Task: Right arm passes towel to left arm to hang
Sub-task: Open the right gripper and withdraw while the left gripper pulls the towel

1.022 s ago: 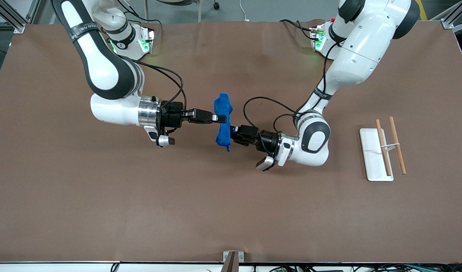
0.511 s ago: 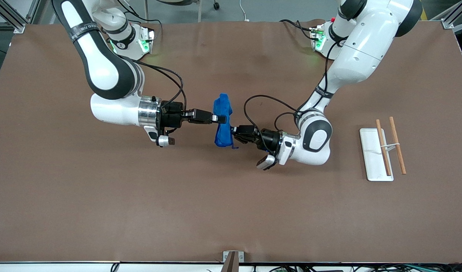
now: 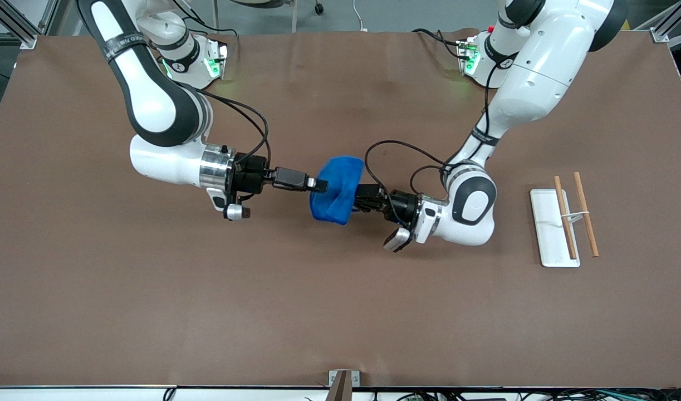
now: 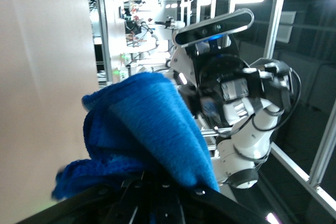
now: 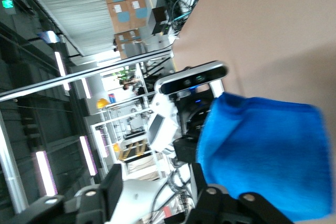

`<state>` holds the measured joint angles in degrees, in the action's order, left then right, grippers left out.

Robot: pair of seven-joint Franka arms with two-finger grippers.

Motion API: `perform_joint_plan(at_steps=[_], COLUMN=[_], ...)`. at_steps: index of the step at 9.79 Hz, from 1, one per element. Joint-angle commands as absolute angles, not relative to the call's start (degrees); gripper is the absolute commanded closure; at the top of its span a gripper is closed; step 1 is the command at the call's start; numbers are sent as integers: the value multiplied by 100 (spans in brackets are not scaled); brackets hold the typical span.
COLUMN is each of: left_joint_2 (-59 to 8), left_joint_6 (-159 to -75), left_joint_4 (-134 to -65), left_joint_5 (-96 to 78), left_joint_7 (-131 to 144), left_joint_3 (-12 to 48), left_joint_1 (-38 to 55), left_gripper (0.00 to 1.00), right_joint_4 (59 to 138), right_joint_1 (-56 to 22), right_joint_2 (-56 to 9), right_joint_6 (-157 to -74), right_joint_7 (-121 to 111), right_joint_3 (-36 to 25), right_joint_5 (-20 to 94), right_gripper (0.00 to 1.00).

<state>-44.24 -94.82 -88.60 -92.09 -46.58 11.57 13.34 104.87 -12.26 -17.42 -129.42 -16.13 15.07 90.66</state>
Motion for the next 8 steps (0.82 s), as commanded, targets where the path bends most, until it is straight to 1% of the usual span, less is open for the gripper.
perform_joint_plan(at_steps=[1,2,4,5,7,8], left_joint_2=[-4421,-4421,-4395,-4133,-3422,-3175], left_joint_6=[-9545,-9545,-9536,-9536,-9545,-9536], left_joint_4=[-8607,-8291,-7667,-7507,-7506,-7515], left_joint_5=[-8136,-7530,-5949,-5228,-3848,-3110], left_joint_7=[-4231,-3923,-3133,-2816,-1912,-1603], left_joint_3=[1116,1116,1134,1125,1142,1203], left_joint_1=[1082,985,870,879,993,1011], left_gripper=[100,100,100,100,100,100], right_joint_4=[10556,10547,10573,10573,10565,10564], right_joint_1=[-801,-539,-230,85,526,519], right_joint_2=[-1521,-1477,-1337,-1223,-889,-766], right_joint_6=[-12894,-12841,-12736,-12544,-12070,-11876], right_joint_7=[-1058,-820,-633,-581,-344,-343], right_joint_3=[1503,1503,1425,1424,1363,1075], right_joint_5=[7673,6681,5264,4273,2714,2202], right_gripper=[0,0,0,0,0,0])
